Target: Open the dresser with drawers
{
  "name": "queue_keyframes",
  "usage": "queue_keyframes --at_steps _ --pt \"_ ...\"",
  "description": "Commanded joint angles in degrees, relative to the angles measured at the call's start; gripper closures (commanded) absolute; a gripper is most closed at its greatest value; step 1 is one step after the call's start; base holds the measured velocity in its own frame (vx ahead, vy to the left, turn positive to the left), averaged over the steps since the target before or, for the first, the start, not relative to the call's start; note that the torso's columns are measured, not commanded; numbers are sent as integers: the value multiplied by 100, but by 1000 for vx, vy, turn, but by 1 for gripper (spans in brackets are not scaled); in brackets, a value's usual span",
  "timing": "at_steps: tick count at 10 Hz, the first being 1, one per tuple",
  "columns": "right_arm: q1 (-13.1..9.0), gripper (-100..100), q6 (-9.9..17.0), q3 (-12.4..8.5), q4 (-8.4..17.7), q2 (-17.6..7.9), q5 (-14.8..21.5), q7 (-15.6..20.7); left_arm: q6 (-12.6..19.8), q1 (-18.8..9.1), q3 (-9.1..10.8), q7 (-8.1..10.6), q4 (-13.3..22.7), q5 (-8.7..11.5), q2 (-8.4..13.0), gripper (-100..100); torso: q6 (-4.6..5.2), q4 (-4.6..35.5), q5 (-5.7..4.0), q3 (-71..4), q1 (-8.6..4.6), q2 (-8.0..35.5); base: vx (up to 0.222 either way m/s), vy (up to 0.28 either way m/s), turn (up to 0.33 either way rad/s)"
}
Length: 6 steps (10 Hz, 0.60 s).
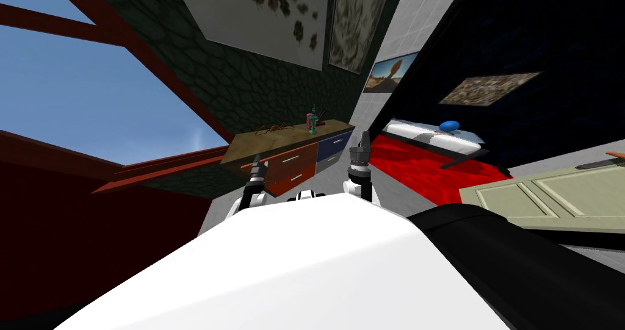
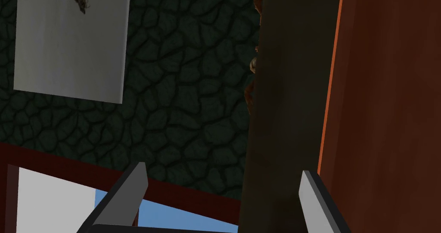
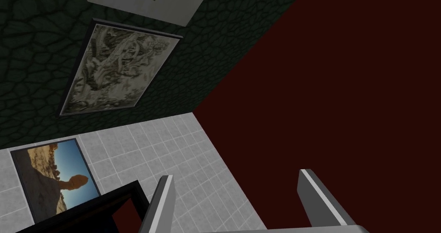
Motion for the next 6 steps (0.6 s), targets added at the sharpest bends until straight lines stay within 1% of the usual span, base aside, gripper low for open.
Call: queue_keyframes --at_steps 1,4,5,6 --pt "0 0 0 0 0 0 0 0 166 -129 34 85 369 31 -85 -100 0 -1 0 -2 -2 -4 68 -157 160" --pt "0 0 0 0 0 0 0 0 396 -277 87 200 758 79 -136 -100 1 -7 -5 -16 -15 -26 83 -163 179" --pt "0 0 0 0 0 0 0 0 396 -277 87 200 758 79 -136 -100 0 -6 -4 -13 -15 -19 51 -130 69" --pt "-1 0 0 0 0 0 0 0 472 -326 105 238 885 95 -145 -100 3 -2 -1 -5 -4 -8 54 -111 110"
